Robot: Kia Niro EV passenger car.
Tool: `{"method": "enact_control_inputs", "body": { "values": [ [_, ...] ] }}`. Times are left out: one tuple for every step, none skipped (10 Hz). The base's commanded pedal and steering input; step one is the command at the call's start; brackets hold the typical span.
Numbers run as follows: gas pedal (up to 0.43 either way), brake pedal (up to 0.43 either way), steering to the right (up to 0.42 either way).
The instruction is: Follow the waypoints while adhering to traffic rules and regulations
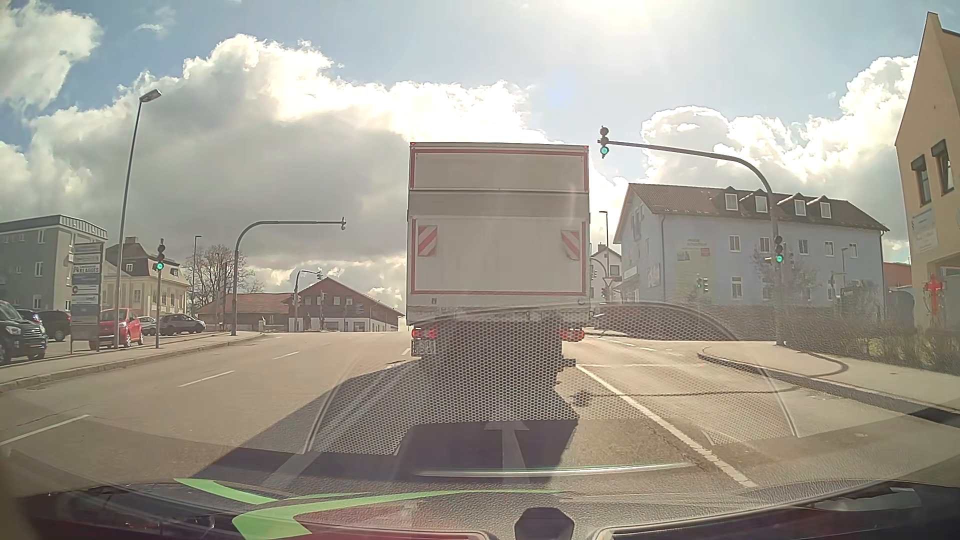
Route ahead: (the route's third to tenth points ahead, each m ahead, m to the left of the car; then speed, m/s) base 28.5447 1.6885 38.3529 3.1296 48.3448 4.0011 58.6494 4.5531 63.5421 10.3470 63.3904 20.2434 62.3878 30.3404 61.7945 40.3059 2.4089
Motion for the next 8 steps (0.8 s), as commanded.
{"method": "enact_control_inputs", "body": {
  "values": [
    [0.000,0.000,-0.014],
    [0.000,0.000,-0.014],
    [0.000,0.000,-0.014],
    [0.000,0.000,-0.014],
    [0.000,0.000,-0.014],
    [0.000,0.000,-0.014],
    [0.000,0.000,-0.014],
    [0.000,0.000,-0.015]
  ]
}}
